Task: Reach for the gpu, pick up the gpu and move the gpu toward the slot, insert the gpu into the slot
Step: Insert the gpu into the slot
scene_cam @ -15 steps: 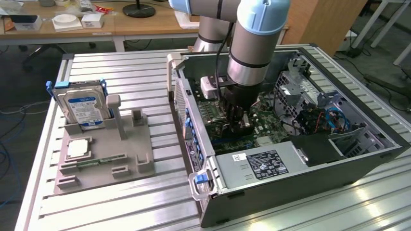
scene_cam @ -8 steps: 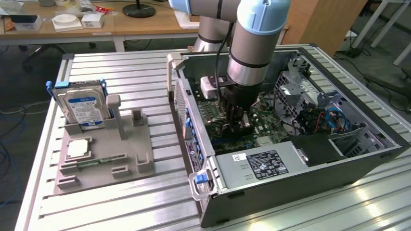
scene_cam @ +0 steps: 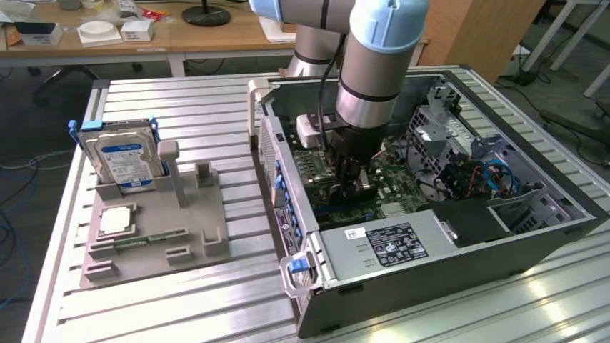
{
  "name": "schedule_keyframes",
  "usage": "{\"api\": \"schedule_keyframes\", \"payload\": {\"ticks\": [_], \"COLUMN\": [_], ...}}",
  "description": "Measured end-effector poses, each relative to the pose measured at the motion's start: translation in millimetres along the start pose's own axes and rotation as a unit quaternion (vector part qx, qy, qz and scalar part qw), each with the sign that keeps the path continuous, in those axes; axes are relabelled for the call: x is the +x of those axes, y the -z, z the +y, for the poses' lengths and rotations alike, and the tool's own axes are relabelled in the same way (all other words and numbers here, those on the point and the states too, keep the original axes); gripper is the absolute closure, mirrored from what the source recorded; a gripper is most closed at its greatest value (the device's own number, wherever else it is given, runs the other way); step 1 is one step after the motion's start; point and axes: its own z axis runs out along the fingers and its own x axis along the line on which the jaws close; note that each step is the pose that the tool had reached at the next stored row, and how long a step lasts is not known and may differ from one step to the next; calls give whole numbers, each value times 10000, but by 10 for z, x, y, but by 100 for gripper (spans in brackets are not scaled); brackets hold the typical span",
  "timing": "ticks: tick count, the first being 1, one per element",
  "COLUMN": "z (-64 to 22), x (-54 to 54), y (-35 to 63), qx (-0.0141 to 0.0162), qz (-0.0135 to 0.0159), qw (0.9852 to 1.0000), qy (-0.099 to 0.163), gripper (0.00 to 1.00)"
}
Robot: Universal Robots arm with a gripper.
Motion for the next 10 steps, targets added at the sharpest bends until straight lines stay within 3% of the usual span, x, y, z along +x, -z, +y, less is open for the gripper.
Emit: {"api": "schedule_keyframes", "payload": {"ticks": [10], "z": [4], "x": [-1], "y": [-6], "qx": [-2], "qz": [-2], "qw": [10000], "qy": [-4], "gripper": [74]}}
